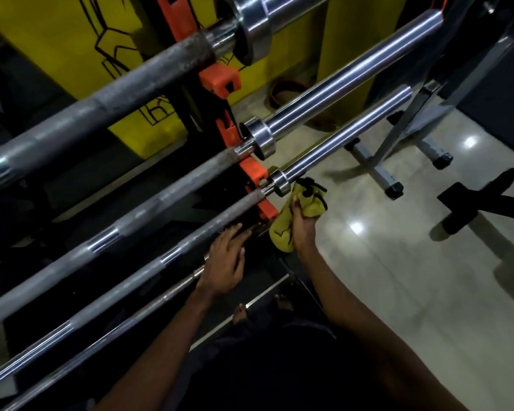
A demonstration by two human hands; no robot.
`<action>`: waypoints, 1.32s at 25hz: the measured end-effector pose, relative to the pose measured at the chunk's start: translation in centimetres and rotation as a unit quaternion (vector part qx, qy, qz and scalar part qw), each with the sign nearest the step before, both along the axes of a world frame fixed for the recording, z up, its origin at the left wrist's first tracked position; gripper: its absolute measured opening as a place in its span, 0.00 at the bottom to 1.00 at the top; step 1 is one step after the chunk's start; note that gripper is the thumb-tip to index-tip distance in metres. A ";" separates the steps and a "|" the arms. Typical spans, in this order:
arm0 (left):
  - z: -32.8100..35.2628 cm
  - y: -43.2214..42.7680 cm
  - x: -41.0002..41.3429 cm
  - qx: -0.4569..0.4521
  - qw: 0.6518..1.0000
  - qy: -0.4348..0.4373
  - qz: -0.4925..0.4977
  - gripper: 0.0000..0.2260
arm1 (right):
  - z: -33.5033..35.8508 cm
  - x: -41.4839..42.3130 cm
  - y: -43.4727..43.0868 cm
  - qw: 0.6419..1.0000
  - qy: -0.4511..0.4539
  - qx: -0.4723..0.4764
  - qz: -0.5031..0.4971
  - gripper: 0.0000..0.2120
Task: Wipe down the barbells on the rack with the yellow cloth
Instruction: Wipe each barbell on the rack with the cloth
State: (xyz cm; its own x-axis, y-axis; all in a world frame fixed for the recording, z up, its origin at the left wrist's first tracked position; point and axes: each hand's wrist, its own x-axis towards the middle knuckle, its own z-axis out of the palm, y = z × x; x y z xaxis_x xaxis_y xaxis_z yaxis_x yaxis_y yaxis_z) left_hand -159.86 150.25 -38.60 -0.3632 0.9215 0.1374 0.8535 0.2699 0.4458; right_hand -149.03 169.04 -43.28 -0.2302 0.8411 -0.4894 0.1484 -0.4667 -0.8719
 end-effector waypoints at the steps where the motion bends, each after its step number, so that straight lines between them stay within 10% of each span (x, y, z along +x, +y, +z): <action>1: -0.6 -2.1 0.4 0.005 1.000 -0.012 0.024 0.18 | -1.2 -0.2 -1.2 0.999 -0.043 0.003 0.017 0.46; 7: -5.1 -9.8 -1.7 -0.229 0.948 -0.090 0.201 0.28 | 0.0 -3.9 -5.2 0.939 -0.292 0.080 0.166 0.42; 12: -6.4 -11.6 -3.7 -0.322 0.929 -0.113 0.141 0.41 | -1.3 -4.4 -11.4 0.920 -0.300 0.123 0.219 0.43; 20: -7.4 -15.6 -6.9 -0.340 0.933 -0.083 0.078 0.40 | -0.9 -4.0 -13.0 0.748 -0.356 0.330 0.452 0.36; 28: -7.4 -23.4 -9.1 -0.353 0.926 -0.077 0.111 0.41 | -1.3 -7.5 -14.5 0.947 -0.279 0.129 0.095 0.41; 33: -7.6 -25.6 -9.5 -0.357 0.920 -0.085 0.133 0.42 | -5.3 -9.0 -18.4 0.985 -0.155 -0.042 0.059 0.44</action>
